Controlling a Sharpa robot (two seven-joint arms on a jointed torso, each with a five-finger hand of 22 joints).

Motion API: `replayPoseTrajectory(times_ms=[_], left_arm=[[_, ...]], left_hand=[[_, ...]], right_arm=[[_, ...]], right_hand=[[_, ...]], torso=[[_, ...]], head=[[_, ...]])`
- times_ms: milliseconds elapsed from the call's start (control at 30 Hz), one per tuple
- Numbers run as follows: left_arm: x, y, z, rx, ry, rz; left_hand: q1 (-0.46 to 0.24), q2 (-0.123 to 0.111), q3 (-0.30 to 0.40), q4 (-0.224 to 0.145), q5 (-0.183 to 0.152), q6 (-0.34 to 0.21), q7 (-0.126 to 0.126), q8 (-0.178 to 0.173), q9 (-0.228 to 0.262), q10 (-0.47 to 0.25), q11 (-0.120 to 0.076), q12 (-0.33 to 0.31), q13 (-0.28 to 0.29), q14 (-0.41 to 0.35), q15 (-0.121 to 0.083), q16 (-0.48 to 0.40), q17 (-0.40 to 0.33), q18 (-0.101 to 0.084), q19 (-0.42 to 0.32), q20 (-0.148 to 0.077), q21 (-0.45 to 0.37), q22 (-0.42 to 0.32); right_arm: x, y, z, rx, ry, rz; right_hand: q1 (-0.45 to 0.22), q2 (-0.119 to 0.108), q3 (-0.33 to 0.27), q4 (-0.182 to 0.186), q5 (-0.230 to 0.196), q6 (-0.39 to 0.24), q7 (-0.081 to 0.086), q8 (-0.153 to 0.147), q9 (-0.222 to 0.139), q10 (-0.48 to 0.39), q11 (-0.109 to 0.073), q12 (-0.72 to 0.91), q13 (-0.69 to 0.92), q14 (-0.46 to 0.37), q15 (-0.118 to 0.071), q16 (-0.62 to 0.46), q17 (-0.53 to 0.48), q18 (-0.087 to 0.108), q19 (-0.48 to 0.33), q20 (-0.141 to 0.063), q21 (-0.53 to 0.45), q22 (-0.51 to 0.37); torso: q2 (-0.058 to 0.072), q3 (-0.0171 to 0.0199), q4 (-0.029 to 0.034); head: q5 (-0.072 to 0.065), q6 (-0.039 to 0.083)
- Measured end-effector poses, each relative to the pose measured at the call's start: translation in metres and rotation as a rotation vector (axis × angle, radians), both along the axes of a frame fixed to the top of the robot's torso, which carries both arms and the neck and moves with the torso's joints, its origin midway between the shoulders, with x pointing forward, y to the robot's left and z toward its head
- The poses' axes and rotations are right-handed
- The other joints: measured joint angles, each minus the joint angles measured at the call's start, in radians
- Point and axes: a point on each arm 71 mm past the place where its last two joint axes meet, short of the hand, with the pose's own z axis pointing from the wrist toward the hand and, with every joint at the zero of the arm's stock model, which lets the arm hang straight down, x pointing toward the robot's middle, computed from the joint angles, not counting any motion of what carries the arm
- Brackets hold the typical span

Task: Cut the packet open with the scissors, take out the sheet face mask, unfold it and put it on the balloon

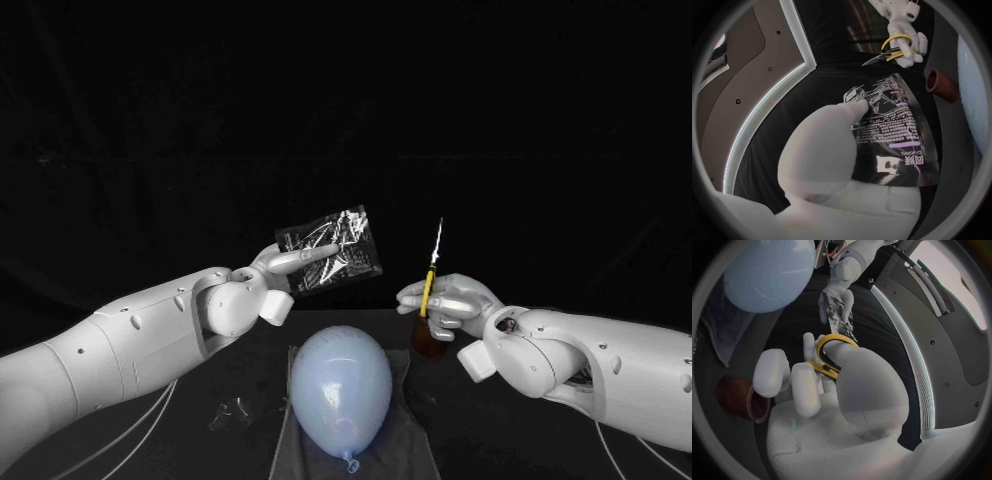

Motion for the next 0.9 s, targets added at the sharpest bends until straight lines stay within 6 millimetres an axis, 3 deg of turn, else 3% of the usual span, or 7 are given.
replayPoseTrajectory(times_ms=[333, 633, 700, 800, 900], left_arm=[[0.007, -0.015, 0.013, 0.021, -0.015, 0.039], [0.007, -0.027, 0.014, 0.033, -0.004, 0.043], [0.007, -0.028, 0.013, 0.035, -0.002, 0.044], [0.007, -0.029, 0.013, 0.037, 0.001, 0.043], [0.006, -0.03, 0.012, 0.038, 0.005, 0.04]], left_hand=[[-0.006, 0.002, 0.005, -0.005, 0.0, 0.002, -0.005, 0.0, 0.0, 0.005, -0.003, 0.0, 0.0, 0.003, -0.003, 0.0, 0.001, 0.0, 0.004, -0.004, 0.004, 0.001], [-0.008, 0.003, 0.003, -0.008, 0.0, 0.0, -0.007, 0.003, 0.0, 0.007, 0.0, 0.0, 0.0, 0.003, -0.003, 0.0, 0.001, 0.0, 0.008, -0.001, 0.005, 0.001], [-0.008, 0.003, 0.003, -0.008, 0.0, 0.0, -0.007, 0.004, 0.0, 0.007, 0.0, 0.0, 0.0, 0.003, -0.003, 0.0, 0.002, -0.001, 0.011, -0.004, 0.007, 0.001], [-0.008, 0.003, 0.003, -0.008, 0.0, 0.0, -0.007, 0.004, 0.0, 0.007, 0.0, 0.0, 0.0, 0.003, -0.003, 0.0, 0.002, -0.001, 0.011, -0.004, 0.007, 0.001], [-0.008, 0.003, 0.003, -0.008, 0.0, 0.0, -0.007, 0.004, 0.0, 0.007, 0.0, 0.0, 0.0, 0.003, -0.003, 0.0, 0.002, -0.001, 0.011, -0.004, 0.007, 0.001]], right_arm=[[-0.031, 0.001, -0.033, -0.011, 0.103, 0.092], [-0.045, 0.003, -0.043, 0.004, 0.148, 0.17], [-0.048, 0.003, -0.043, 0.013, 0.152, 0.183], [-0.051, 0.002, -0.043, 0.032, 0.16, 0.195], [-0.053, 0.0, -0.042, 0.046, 0.168, 0.198]], right_hand=[[0.001, 0.004, -0.001, -0.001, 0.0, 0.004, -0.004, 0.006, 0.004, 0.0, 0.0, 0.002, 0.007, 0.0, 0.0, 0.0, -0.004, 0.0, 0.004, -0.004, 0.004, 0.005], [0.001, 0.007, -0.003, -0.003, 0.0, -0.004, -0.017, 0.015, 0.02, 0.0, 0.0, 0.073, 0.116, 0.001, -0.017, -0.008, -0.012, -0.001, 0.009, -0.016, 0.004, 0.01], [-0.008, 0.016, -0.005, -0.005, 0.0, -0.013, -0.026, 0.028, 0.033, 0.0, 0.0, 0.079, 0.28, 0.001, -0.024, -0.008, -0.01, -0.001, 0.013, -0.02, 0.004, 0.012], [-0.018, 0.025, -0.014, 0.001, 0.0, -0.019, -0.032, 0.053, 0.047, 0.0, 0.0, 0.079, 0.697, 0.001, -0.03, 0.015, 0.056, -0.002, 0.021, -0.028, 0.017, 0.017], [-0.068, 0.004, -0.047, 0.034, 0.004, -0.006, -0.055, 0.081, 0.047, 0.0, 0.0, 0.141, 1.05, 0.003, -0.043, 0.069, 0.188, -0.002, 0.03, -0.041, 0.03, 0.017]], torso=[[0.001, 0.0026, -0.0007], [0.001, 0.0031, -0.0009], [0.001, 0.0027, -0.0009], [0.001, 0.0021, -0.0009], [0.001, 0.0011, -0.0009]], head=[[-0.009, -0.007], [-0.027, -0.018], [-0.033, -0.022], [-0.039, -0.028], [-0.046, -0.036]])
